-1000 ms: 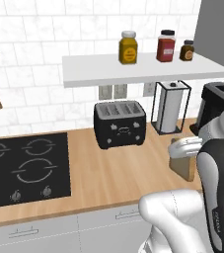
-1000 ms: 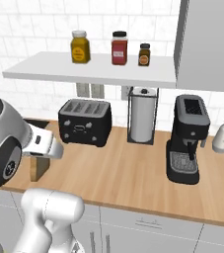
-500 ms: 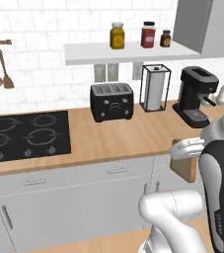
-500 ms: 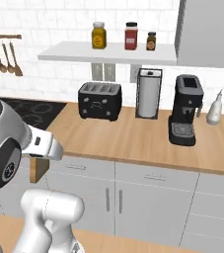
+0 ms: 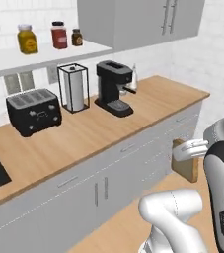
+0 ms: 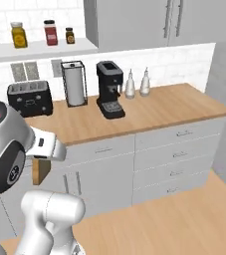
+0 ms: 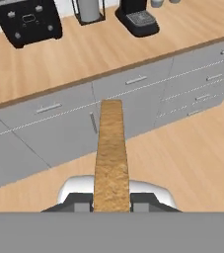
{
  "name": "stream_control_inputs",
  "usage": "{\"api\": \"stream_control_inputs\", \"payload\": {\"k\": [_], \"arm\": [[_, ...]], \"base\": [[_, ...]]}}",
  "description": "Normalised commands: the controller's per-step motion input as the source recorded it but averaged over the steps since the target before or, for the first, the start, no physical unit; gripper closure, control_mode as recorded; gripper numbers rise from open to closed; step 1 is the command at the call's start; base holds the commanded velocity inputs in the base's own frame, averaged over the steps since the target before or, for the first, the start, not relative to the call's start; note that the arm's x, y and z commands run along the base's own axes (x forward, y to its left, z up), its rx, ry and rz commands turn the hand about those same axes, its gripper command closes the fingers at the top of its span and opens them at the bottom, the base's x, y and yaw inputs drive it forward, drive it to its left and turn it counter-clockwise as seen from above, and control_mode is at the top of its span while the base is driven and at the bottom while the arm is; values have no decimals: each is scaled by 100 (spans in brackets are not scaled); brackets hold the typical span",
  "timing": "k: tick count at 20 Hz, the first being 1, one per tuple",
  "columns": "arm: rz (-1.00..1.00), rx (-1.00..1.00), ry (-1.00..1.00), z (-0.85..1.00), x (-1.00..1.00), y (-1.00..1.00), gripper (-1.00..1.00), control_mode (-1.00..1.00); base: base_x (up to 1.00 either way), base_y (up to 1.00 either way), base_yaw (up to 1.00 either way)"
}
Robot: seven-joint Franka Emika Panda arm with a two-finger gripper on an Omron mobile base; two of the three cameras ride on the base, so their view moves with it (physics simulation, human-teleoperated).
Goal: Start the toaster. Once the lever pops up, take the bread to the plate on the dining counter.
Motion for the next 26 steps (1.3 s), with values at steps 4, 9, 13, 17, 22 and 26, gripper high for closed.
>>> {"api": "stream_control_inputs", "payload": {"k": [4, 9, 13, 17, 22, 26], "arm": [[0, 0, 0, 0, 0, 0, 100, 100], [0, 0, 0, 0, 0, 0, 100, 100], [0, 0, 0, 0, 0, 0, 100, 100], [0, 0, 0, 0, 0, 0, 100, 100], [0, 0, 0, 0, 0, 0, 100, 100], [0, 0, 0, 0, 0, 0, 100, 100]], "base": [[0, 26, -94], [0, 17, -95], [0, 21, -95], [0, 29, -93], [0, 39, -90], [0, 46, -87]]}}
